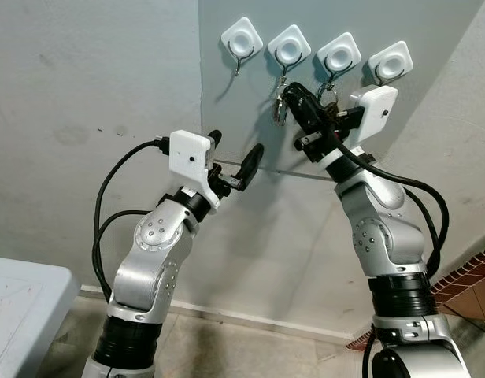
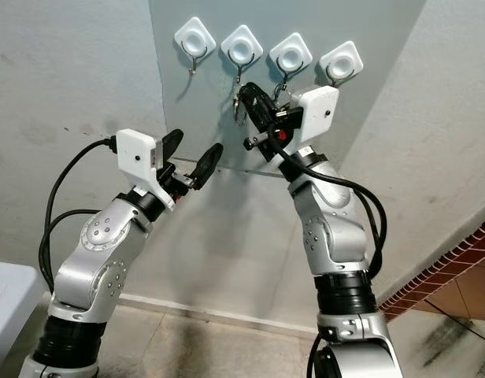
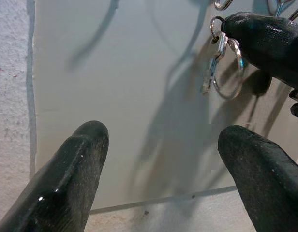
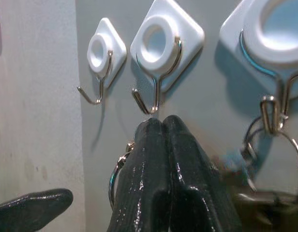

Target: Hang keys on a hook

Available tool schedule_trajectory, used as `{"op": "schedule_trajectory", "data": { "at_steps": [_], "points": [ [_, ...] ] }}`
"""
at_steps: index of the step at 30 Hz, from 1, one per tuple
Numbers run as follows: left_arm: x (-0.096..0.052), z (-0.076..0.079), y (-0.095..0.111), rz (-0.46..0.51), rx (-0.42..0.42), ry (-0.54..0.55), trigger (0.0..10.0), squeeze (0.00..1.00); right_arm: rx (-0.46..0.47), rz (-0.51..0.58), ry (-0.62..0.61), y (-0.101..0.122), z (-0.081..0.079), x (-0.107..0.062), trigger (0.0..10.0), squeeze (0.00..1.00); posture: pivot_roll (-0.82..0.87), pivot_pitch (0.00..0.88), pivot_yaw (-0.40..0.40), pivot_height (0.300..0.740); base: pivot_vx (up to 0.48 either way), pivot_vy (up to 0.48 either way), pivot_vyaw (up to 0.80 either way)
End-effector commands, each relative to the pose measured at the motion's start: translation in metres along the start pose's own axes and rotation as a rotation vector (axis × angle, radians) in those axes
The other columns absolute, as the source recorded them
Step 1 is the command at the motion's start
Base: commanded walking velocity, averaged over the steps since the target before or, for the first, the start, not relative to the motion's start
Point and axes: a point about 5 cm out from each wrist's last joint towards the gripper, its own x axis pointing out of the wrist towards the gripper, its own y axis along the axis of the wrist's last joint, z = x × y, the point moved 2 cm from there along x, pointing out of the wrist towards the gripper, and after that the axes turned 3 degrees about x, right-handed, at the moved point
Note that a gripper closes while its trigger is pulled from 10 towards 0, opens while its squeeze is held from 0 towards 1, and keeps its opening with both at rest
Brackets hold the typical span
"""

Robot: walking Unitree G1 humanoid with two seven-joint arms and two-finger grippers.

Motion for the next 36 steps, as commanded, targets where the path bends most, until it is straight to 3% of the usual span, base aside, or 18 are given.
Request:
{"op": "schedule_trajectory", "data": {
  "at_steps": [1,8,21,36],
  "points": [
    [0.001,0.004,0.006,0.014,0.005,-0.019,10.0,0.0,-0.002,0.026,0.002,0.006,0.001,0.002,10.0,0.0,0.04,0.055,-0.058,0.74,0.0,0.0,0.0],
    [0.0,0.004,0.006,0.01,0.001,-0.018,10.0,0.0,0.01,0.033,0.02,0.006,0.001,-0.004,10.0,0.0,0.04,0.063,-0.052,0.74,0.0,0.0,0.0],
    [0.001,0.011,0.006,0.014,0.01,-0.06,10.0,0.0,0.041,0.151,0.025,0.025,-0.001,-0.009,10.0,0.0,0.03,0.066,-0.041,0.74,0.0,0.0,0.0],
    [0.002,0.012,0.005,0.013,0.009,-0.059,10.0,0.0,0.066,0.158,0.077,0.028,-0.012,-0.002,10.0,0.0,0.03,0.057,-0.049,0.74,0.0,0.0,0.0]
  ]
}}
